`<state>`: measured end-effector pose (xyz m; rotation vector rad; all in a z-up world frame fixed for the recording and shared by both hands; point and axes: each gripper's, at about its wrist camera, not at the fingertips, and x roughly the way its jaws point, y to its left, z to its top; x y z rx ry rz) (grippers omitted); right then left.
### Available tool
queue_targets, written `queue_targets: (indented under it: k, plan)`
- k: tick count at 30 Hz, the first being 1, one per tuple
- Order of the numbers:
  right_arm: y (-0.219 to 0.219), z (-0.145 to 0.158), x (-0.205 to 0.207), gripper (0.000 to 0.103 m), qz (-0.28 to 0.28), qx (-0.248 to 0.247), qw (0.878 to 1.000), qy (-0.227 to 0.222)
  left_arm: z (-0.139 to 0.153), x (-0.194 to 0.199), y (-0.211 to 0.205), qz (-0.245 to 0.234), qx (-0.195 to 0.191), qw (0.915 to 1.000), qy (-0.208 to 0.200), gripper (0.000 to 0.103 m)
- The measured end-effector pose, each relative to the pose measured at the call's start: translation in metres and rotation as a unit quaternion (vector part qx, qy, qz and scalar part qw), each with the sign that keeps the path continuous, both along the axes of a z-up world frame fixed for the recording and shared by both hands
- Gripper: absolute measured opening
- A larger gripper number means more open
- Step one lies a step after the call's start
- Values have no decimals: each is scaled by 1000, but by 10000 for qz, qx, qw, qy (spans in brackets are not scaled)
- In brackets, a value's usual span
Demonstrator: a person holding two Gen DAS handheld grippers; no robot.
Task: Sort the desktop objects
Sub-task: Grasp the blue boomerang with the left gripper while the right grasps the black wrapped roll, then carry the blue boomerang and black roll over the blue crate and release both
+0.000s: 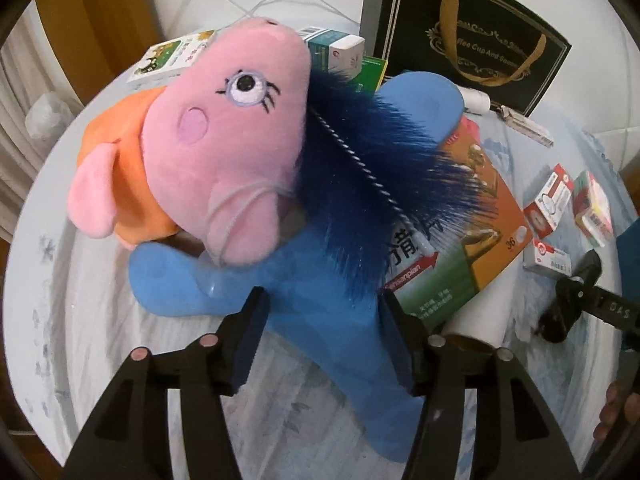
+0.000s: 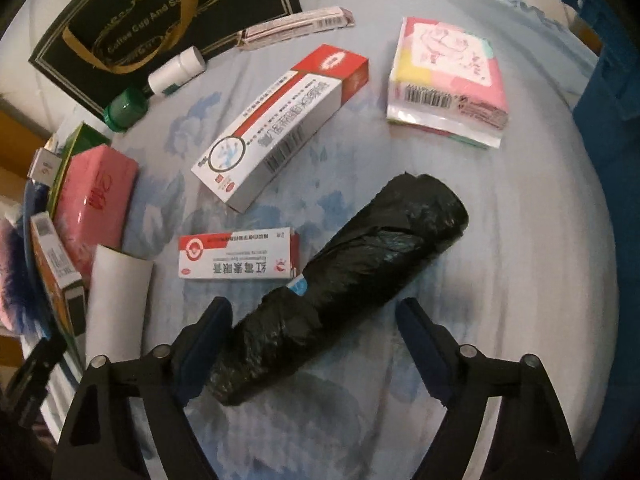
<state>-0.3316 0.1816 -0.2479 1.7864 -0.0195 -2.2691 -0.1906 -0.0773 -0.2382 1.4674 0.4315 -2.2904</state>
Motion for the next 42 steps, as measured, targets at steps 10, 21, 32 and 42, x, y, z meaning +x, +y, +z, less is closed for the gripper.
queue_targets:
  k: [10,21,32,42]
  plan:
    - [24,9,37,35,487,337,9982,-130,-1,45,4,-599,-136,9978,-269,33]
    - [43,11,69,61,898,371,9953,-40,-21,65,-12,-101,-334,9988,-346,77]
    - [32,10,61,34,862,444,9948,327,-6,89,-12,-206,-389,9990,-74,35]
    - [21,56,128,34,932,-61,9935,657,57,134,-10,-606,-617,9948,536,8]
